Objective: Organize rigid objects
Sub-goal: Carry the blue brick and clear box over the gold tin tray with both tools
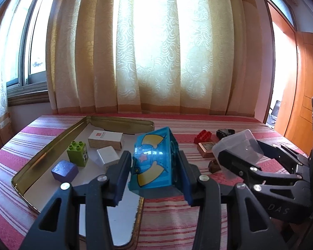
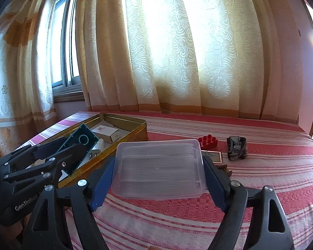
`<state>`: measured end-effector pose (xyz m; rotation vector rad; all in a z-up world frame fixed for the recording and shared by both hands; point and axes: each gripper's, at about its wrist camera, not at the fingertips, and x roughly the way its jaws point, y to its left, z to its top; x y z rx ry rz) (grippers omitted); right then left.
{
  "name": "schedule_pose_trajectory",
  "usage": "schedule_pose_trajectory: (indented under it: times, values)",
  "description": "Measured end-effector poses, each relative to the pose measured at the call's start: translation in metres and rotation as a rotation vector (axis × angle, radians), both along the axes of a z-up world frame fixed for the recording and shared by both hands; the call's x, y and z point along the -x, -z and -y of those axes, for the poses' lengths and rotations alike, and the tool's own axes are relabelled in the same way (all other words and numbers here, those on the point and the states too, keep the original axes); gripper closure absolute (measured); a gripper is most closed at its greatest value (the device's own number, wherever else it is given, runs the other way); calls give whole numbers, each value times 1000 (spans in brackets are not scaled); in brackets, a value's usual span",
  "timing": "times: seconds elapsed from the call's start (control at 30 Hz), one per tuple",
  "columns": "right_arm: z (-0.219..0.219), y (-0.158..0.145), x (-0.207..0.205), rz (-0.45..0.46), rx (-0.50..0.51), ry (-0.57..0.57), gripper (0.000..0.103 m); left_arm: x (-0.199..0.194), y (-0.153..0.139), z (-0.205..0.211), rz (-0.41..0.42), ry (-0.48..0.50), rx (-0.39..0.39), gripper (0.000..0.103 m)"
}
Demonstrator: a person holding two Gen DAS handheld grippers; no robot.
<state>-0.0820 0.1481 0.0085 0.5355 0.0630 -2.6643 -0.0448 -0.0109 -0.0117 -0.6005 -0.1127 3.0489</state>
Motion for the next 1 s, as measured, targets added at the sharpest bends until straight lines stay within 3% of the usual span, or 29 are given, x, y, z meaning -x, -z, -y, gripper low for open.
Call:
schedule_pose_trajectory:
  times: [1.0]
  values:
    - [39,1,-11,-19,-16,-115,21,-5,3,34,6,-88,-3,59]
